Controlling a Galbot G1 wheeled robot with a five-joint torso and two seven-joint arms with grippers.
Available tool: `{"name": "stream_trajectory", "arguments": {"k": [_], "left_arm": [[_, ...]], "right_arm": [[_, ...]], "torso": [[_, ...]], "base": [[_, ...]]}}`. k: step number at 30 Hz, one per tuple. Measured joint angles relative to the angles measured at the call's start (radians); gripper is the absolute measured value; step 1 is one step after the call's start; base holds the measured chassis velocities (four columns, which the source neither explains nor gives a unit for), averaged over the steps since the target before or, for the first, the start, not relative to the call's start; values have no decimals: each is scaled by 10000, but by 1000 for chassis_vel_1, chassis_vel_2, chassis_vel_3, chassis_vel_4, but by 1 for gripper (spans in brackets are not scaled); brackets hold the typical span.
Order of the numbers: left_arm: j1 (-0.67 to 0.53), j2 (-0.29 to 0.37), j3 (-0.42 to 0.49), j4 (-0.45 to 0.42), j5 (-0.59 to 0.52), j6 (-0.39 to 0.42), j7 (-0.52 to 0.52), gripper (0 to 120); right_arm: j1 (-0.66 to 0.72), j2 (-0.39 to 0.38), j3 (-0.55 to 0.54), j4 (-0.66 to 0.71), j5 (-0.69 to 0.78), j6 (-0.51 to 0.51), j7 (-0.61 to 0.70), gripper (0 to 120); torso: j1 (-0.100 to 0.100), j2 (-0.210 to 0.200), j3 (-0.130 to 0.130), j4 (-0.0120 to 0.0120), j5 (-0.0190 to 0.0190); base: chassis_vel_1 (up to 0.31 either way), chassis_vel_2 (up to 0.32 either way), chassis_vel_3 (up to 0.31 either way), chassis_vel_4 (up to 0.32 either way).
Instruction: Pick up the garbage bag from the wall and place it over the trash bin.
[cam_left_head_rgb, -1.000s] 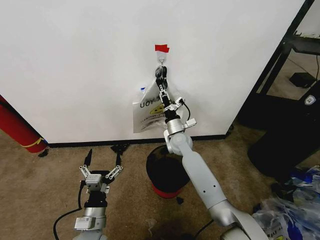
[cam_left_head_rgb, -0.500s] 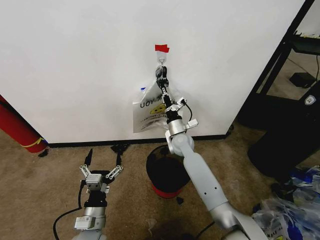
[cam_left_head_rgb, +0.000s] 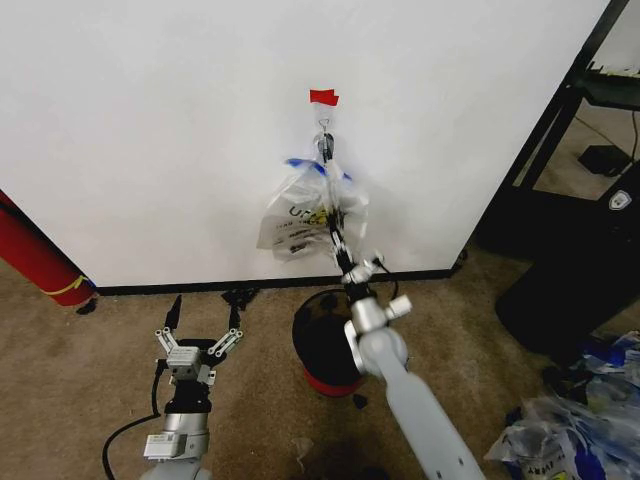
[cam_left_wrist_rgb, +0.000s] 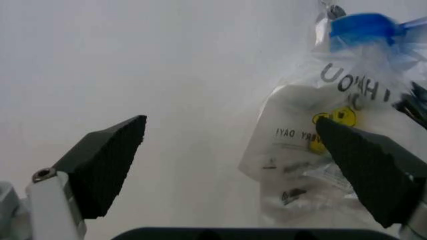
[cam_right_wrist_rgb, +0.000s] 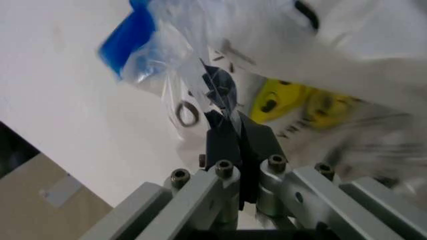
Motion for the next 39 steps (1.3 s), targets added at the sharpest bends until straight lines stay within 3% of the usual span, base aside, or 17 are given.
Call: {"name": "stream_trajectory", "arguments": {"k": [7, 15, 32, 39], "left_arm": [[102, 0, 81, -199, 61, -39, 6, 100], [121, -6, 194, -277, 132, -77, 19, 100], [-61, 326, 158, -150, -333, -208, 25, 100], [-257, 476, 412, 63, -418, -233, 50, 100]], "right_arm": [[-1866, -477, 594, 672, -916, 170, -840, 0], [-3065, -731, 870, 624, -1465, 534, -1384, 0], [-4142, -914, 1031, 498, -2018, 1069, -1726, 0], [-3758, -847, 1191, 546, -2039, 1209, -1928, 0]], "torso": [[0, 0, 0, 0, 1], [0, 0, 1, 0, 2], [0, -1, 2, -1, 0], [1, -1, 2, 0, 0]], "base": [[0, 0, 0, 0], [0, 0, 0, 0], [0, 0, 0, 0], [0, 0, 0, 0]]}}
